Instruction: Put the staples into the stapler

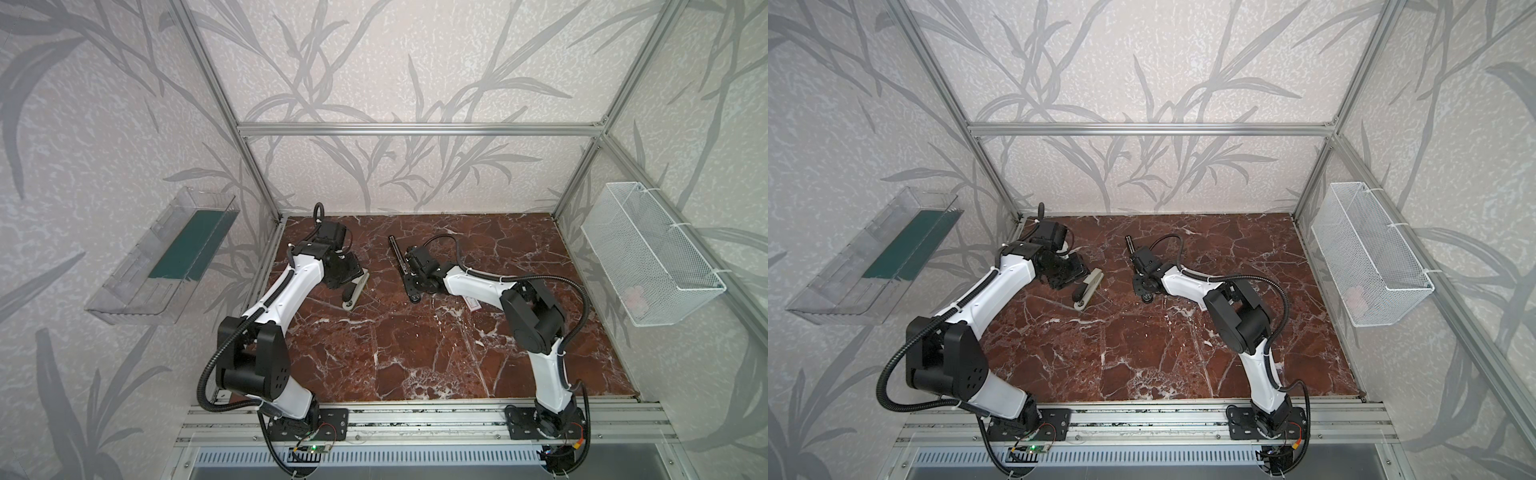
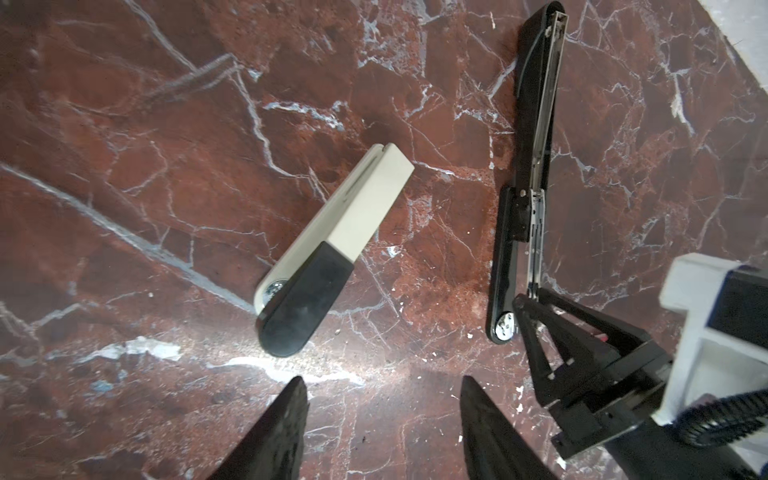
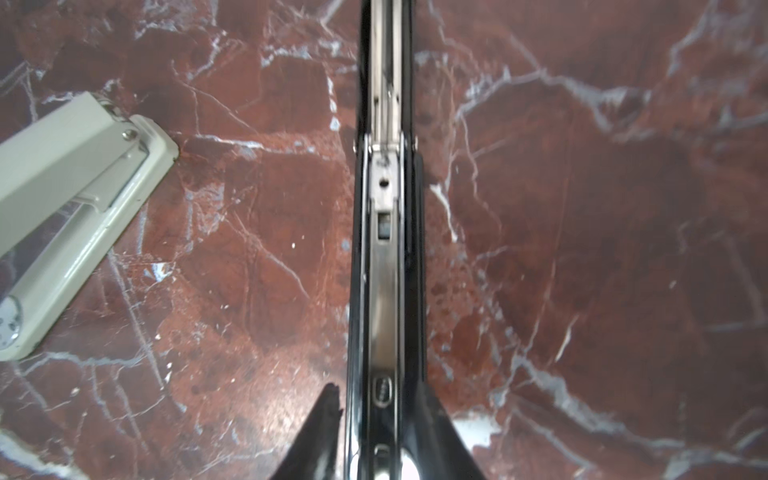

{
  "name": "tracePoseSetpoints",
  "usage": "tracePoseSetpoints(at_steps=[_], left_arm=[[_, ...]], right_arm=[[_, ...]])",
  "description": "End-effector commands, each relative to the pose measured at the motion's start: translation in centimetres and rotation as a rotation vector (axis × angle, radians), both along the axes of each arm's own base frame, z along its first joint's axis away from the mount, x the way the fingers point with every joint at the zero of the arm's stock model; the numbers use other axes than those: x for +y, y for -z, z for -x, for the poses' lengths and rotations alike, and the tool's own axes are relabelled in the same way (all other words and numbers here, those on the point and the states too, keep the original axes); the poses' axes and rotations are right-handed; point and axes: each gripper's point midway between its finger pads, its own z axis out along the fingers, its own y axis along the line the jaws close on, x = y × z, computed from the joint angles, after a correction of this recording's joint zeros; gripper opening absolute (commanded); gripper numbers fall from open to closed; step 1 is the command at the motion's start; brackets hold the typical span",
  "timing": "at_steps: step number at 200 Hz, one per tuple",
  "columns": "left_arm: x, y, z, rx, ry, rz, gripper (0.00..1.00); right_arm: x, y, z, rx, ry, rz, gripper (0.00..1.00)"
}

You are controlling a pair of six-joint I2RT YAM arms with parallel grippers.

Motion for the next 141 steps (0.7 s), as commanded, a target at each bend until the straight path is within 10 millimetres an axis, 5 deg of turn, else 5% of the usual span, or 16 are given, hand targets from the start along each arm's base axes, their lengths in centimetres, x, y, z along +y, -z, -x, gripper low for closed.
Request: tracePoseSetpoints(at_steps=[1, 38, 63, 110, 141], left_arm=[[2.2, 0.6, 1.3, 0.059, 0.024, -0.151, 0.6], [2.8, 2.2, 0.0, 0.131, 0.077, -0.244, 0.61], [1.4, 3.3, -1.6, 0.156, 0.147, -0.247, 0.61], [0.3, 5.8, -3.5, 0.265, 0.241, -0.311, 0.6], [-0.1, 7.4, -2.4, 0.343, 0.287, -0.335, 0.54]], right_arm=[[-0.2, -1.4, 0.0, -0.014, -0.02, 0.013, 0.47], [-0.9, -4.9, 2.0, -0.048, -0.059, -0.051, 0.51], [-2.5, -6.2, 4.4, -0.06, -0.079, -0.083, 0.51], [-6.6, -5.2, 9.0, -0.04, -0.078, -0.067, 0.52], [-7.8, -4.1, 10.8, -0.011, -0.084, -0.068, 0.52]])
